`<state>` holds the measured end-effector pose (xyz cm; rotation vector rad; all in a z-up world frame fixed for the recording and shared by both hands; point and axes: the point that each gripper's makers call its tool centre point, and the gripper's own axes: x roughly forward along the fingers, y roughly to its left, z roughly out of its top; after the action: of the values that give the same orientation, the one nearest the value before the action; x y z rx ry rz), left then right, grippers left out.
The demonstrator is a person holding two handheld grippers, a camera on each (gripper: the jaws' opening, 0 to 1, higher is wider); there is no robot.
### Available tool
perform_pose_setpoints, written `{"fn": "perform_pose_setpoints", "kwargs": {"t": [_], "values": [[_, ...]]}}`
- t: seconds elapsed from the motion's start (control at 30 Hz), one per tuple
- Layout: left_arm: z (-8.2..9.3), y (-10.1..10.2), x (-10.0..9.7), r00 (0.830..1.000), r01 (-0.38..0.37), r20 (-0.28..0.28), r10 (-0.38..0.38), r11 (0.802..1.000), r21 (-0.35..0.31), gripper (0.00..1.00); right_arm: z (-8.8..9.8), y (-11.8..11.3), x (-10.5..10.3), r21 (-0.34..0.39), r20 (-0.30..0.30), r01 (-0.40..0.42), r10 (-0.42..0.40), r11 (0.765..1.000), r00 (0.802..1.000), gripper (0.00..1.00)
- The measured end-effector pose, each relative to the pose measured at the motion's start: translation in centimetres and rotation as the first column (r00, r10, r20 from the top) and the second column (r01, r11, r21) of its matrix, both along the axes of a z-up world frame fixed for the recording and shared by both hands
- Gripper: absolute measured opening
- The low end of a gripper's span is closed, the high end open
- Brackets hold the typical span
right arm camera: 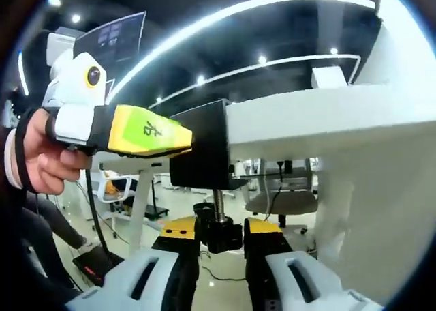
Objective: Clamp the fixed fixture on the desktop, loosen the retaining clip, secure it to the edge of the desk, and tighten the retaining clip.
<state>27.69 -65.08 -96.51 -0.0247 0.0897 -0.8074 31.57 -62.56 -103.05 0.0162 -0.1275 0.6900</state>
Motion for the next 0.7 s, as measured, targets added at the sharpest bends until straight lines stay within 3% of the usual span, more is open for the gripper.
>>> {"fn": "perform_pose_setpoints", "kwargs": {"t": [0.1, 0.13, 0.2, 0.27, 0.3, 0.47, 0.53, 0.6, 0.63, 0.7], "values": [[0.0, 0.0, 0.0, 1.0, 0.005, 0.002, -0.005, 1.0, -0.009, 0.01, -1.8, 1.0, 0.5, -0.049, -0.066, 0.04, -0.044, 0.998, 0.997, 0.9], [0.0, 0.0, 0.0, 1.0, 0.006, 0.002, -0.006, 1.0, -0.01, 0.01, -2.0, 1.0, 0.6, -0.053, -0.074, 0.051, -0.055, 0.997, 0.996, 0.95], [0.0, 0.0, -0.1, 1.0, 0.009, 0.001, -0.009, 1.0, -0.013, 0.01, -2.6, 1.2, 0.7, -0.062, -0.076, 0.08, -0.084, 0.995, 0.994, 0.9], [0.0, -0.1, -0.1, 1.0, 0.01, 0.004, -0.01, 1.0, -0.019, 0.01, -3.2, 0.9, 1.0, -0.083, -0.084, 0.129, -0.136, 0.988, 0.987, 0.97], [0.0, -0.1, -0.1, 1.0, 0.011, 0.006, -0.011, 1.0, -0.022, 0.01, -3.7, 1.0, 0.9, -0.105, -0.099, 0.129, -0.14, 0.986, 0.985, 0.95], [0.0, 0.0, -0.1, 1.0, 0.017, 0.007, -0.017, 0.999, -0.034, 0.01, -3.9, 1.1, 1.2, -0.134, -0.072, 0.158, -0.168, 0.978, 0.983, 0.97], [0.0, 0.1, 0.0, 1.0, 0.021, 0.007, -0.02, 0.999, -0.039, 0.01, -3.4, 1.3, 1.4, -0.142, -0.033, 0.162, -0.168, 0.977, 0.985, 0.97], [-0.1, 0.1, 0.0, 1.0, 0.022, 0.008, -0.022, 0.999, -0.041, 0.01, -2.1, 1.4, 1.8, -0.074, -0.015, 0.163, -0.164, 0.984, 0.986, 0.97], [-0.1, 0.1, 0.0, 1.0, 0.023, 0.01, -0.022, 0.999, -0.041, 0.01, -1.9, 1.4, 1.9, -0.033, -0.04, 0.16, -0.161, 0.987, 0.986, 0.97], [-0.1, 0.1, 0.0, 1.0, 0.023, 0.01, -0.023, 0.999, -0.047, 0.01, -1.8, 1.5, 2.2, -0.039, -0.039, 0.156, -0.158, 0.987, 0.987, 0.97]]}}
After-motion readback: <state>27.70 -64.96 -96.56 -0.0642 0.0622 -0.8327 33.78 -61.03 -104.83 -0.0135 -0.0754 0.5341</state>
